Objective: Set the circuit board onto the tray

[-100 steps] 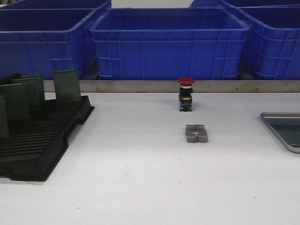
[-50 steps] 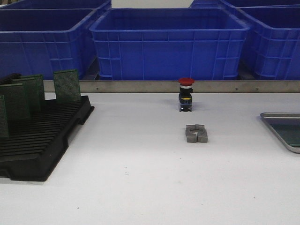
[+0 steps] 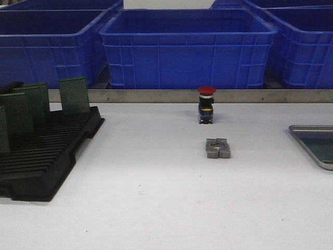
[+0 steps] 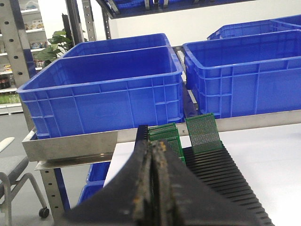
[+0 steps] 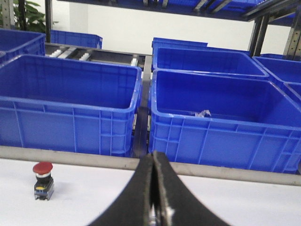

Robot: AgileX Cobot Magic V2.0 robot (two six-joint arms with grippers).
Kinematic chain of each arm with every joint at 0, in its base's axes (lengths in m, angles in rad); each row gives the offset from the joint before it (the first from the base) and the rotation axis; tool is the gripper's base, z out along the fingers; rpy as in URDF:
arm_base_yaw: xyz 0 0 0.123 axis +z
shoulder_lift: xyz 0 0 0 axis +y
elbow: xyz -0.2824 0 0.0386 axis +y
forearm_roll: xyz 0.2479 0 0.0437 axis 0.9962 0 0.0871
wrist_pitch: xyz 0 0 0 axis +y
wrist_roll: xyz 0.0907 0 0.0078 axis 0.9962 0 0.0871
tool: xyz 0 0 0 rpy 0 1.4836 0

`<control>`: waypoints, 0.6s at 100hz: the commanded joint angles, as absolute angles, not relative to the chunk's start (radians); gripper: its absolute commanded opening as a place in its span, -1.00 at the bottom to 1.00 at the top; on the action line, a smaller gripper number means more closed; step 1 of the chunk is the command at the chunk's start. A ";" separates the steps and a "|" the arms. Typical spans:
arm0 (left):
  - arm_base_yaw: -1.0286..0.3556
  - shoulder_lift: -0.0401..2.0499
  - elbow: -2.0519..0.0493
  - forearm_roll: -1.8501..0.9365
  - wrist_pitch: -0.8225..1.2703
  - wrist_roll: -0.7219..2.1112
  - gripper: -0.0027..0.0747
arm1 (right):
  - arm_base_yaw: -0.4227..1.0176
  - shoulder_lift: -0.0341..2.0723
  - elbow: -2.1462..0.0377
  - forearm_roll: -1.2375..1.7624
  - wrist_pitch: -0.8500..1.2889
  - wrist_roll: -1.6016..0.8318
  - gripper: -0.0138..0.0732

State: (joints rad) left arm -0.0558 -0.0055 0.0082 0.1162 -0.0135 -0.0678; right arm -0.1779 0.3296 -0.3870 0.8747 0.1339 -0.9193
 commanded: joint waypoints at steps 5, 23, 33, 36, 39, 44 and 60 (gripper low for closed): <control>-0.052 -0.041 0.007 0.115 -0.092 -0.079 -0.98 | -0.143 0.332 -0.415 0.589 0.088 -0.634 -0.84; -0.052 -0.041 0.007 0.115 -0.092 -0.079 -0.98 | -0.080 0.332 -0.394 0.152 0.024 -0.199 -0.84; -0.052 -0.041 0.007 0.115 -0.092 -0.079 -0.98 | -0.052 0.330 -0.338 -0.012 -0.073 -0.029 -0.84; -0.052 -0.041 0.007 0.115 -0.092 -0.079 -0.98 | -0.043 0.326 -0.318 -0.048 -0.110 0.011 -0.84; -0.052 -0.041 0.007 0.115 -0.092 -0.079 -0.98 | -0.037 0.321 -0.293 -0.070 -0.136 0.034 -0.84; -0.052 -0.041 0.007 0.115 -0.092 -0.079 -0.98 | -0.030 0.307 -0.258 -0.087 -0.172 0.054 -0.84; -0.052 -0.041 0.007 0.115 -0.092 -0.079 -0.98 | -0.024 0.214 -0.159 -0.089 -0.195 0.059 -0.84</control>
State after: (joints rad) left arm -0.0558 -0.0055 0.0082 0.1162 -0.0135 -0.0678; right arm -0.0284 0.2537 -0.1732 -0.0654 -0.0929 0.0458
